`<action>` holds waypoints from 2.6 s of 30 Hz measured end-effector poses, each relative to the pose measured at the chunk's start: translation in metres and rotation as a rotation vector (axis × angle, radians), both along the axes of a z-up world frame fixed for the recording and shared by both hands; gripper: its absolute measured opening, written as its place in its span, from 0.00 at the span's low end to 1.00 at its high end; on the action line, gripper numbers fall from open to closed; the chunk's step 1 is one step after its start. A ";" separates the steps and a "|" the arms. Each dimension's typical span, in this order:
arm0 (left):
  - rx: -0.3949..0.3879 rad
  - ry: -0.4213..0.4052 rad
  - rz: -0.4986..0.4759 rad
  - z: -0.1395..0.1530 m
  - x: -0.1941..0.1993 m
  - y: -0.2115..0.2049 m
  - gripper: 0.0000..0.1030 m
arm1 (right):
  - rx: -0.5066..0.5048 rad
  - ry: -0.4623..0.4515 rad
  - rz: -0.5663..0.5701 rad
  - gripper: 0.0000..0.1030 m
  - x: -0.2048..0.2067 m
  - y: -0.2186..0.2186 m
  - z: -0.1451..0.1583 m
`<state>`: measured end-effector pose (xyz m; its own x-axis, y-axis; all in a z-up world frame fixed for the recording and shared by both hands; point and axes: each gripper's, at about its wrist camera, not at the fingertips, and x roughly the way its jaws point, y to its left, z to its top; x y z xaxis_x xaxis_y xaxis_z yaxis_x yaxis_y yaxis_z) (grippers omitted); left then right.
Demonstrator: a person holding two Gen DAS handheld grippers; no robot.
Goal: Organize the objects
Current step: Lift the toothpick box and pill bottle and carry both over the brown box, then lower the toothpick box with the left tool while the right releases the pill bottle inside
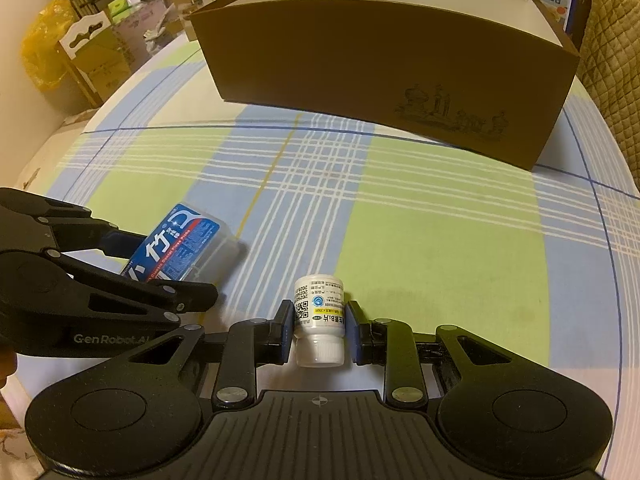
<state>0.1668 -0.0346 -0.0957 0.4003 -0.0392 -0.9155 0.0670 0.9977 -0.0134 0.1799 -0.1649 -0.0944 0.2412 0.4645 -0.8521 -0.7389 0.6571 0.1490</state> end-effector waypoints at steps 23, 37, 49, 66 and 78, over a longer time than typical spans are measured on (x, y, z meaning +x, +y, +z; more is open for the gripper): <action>-0.033 -0.129 0.035 0.054 0.008 0.005 0.51 | 0.129 0.006 -0.025 0.23 0.020 -0.004 0.042; -0.055 -0.226 0.032 0.094 0.047 0.009 0.51 | 0.252 -0.046 -0.073 0.23 0.070 0.011 0.088; -0.032 -0.322 0.051 0.124 0.110 0.023 0.51 | 0.315 -0.147 -0.073 0.23 0.130 0.042 0.124; -0.017 -0.314 0.100 0.113 0.195 0.043 0.51 | 0.277 -0.137 -0.088 0.23 0.192 0.084 0.109; -0.019 -0.233 0.119 0.084 0.219 0.049 0.51 | 0.175 -0.010 -0.136 0.23 0.214 0.087 0.068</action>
